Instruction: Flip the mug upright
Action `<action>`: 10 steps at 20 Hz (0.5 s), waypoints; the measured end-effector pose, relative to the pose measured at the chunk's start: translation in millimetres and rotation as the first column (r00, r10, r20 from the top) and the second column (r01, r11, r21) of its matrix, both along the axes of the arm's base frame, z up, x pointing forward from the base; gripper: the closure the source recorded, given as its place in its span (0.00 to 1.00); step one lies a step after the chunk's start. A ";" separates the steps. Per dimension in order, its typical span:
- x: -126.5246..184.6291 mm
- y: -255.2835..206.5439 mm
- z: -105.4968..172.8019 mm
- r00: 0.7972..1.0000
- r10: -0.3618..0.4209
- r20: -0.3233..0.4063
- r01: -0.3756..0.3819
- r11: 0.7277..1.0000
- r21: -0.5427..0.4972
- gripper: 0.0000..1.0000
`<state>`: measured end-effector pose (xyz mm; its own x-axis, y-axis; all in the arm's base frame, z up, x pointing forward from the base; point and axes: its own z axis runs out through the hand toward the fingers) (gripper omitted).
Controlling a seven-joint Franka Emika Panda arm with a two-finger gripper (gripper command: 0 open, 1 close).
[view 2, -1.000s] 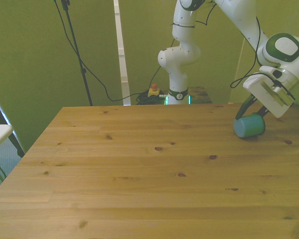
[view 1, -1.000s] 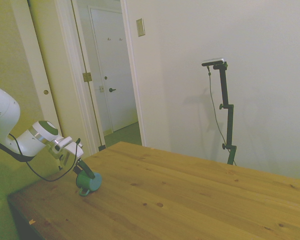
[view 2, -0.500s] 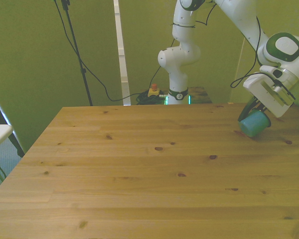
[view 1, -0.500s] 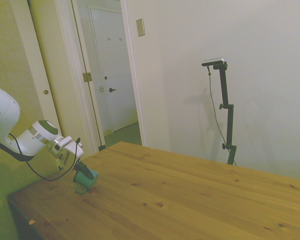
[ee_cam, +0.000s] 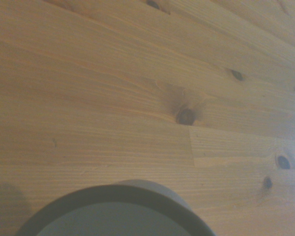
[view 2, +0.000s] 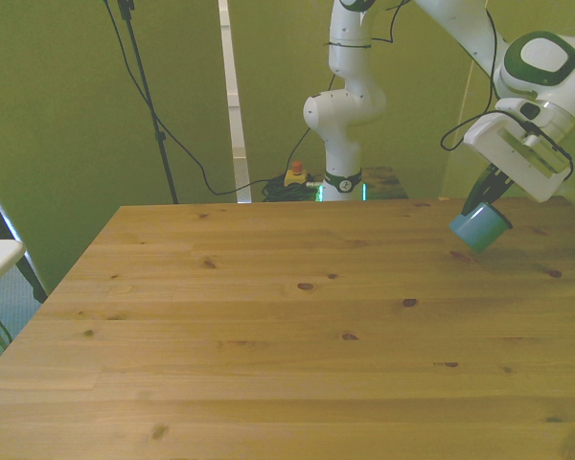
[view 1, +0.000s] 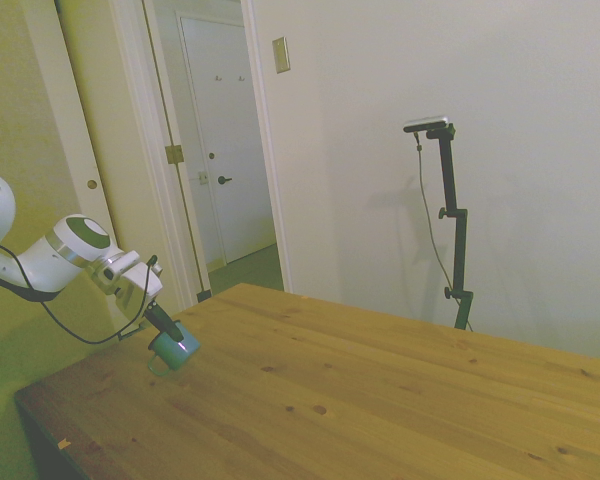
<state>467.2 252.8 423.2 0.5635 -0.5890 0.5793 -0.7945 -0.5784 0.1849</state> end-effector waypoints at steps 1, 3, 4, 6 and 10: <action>-0.9 -6.9 7.8 1.000 0.007 0.001 -0.007 0.999 0.048 1.00; -2.6 -29.2 24.7 1.000 0.017 0.013 -0.019 0.992 0.127 1.00; -3.0 -45.2 32.1 0.999 0.024 0.022 -0.027 0.984 0.174 1.00; -3.0 -83.4 41.9 0.998 0.035 0.046 -0.046 0.964 0.262 1.00; -4.9 -161.6 44.5 0.995 0.035 0.094 -0.071 0.907 0.415 1.00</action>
<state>462.4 91.2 467.6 0.5611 -0.7579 0.3327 -0.7627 -0.6296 -0.1479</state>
